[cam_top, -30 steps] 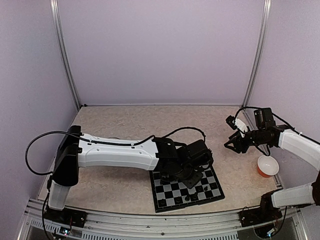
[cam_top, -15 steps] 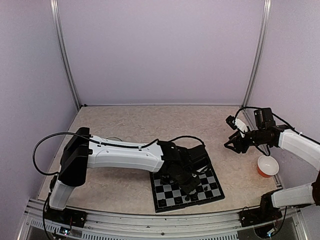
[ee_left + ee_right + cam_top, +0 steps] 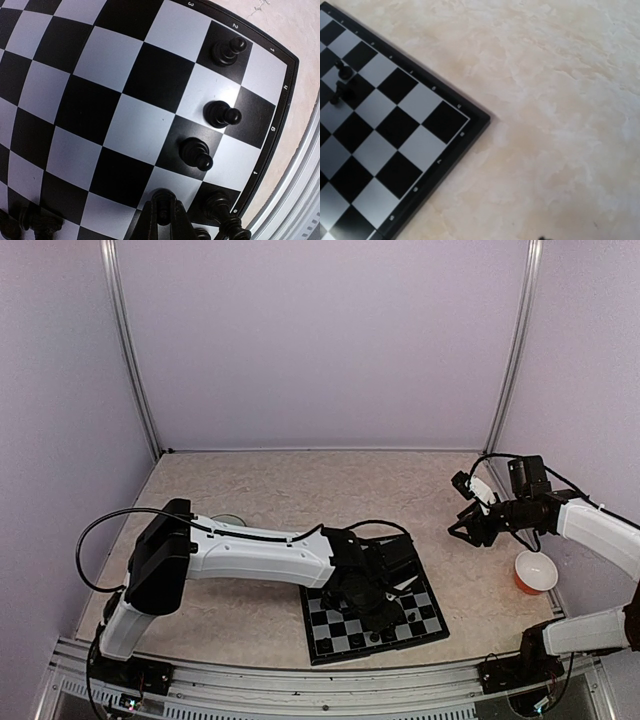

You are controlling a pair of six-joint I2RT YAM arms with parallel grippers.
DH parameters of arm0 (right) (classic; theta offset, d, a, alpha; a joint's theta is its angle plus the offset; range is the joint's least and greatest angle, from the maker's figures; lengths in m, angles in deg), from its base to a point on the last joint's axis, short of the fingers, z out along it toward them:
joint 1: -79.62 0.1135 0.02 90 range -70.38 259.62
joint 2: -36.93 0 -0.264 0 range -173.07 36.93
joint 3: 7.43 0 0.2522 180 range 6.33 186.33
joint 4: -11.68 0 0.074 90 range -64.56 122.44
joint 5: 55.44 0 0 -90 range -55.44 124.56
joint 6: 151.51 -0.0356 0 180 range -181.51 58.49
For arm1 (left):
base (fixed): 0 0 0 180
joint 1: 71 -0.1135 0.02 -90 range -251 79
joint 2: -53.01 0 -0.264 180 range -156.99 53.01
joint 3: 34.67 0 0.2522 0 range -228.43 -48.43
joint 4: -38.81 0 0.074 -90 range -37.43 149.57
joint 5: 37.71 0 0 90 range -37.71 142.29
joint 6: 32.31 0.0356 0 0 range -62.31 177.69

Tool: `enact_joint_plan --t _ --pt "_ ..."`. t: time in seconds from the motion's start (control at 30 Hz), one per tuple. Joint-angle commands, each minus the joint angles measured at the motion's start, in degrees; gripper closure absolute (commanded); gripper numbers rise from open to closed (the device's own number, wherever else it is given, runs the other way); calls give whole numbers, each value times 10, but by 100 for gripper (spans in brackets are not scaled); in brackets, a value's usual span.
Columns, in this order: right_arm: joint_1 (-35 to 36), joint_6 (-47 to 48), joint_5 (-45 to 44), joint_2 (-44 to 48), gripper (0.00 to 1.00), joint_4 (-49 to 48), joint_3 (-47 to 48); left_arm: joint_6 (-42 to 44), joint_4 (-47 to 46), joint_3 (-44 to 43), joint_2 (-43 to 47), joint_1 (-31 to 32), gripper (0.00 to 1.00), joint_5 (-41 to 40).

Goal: Set up the chess pieces on the board
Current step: Place the pawn on d7.

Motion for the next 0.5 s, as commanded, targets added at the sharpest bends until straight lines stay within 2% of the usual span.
enact_joint_plan --t 0.0,0.17,0.47 --pt "-5 2 8 -3 51 12 1 4 4 -22 -19 -2 89 10" --pt "-5 2 8 -3 51 12 1 3 8 -22 -12 -2 80 7" --pt "-5 2 8 -4 51 12 1 6 1 -11 56 -19 71 -38"
